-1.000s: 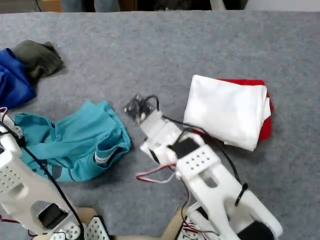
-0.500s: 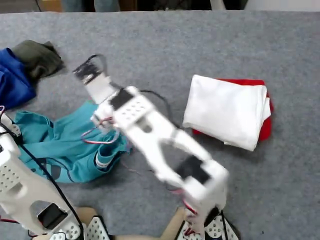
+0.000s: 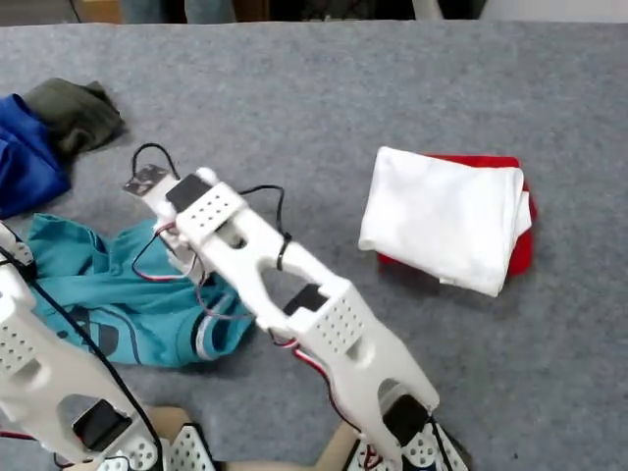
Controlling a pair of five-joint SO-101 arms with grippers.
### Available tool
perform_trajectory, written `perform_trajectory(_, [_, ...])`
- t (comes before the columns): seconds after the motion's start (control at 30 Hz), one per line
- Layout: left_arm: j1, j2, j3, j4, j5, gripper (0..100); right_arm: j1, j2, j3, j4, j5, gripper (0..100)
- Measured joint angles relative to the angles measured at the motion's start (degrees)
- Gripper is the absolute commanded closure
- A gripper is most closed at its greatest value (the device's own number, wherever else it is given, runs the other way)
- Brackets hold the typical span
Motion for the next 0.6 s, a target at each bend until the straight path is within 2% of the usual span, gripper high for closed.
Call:
perform_trajectory(0.17, [0.0,0.09,-0.44,0.0,0.0,97,1.93,0.0,-0.18,6.15,1.32,95.2])
perform_trajectory(0.4, [0.0,0.09,-1.58,1.14,-2.37,97,1.67,-1.85,4.57,7.03,4.04,87.2])
perform_trajectory(0.6, [0.0,0.09,-2.64,1.23,-3.96,97,2.37,-9.14,8.88,5.36,4.57,86.0])
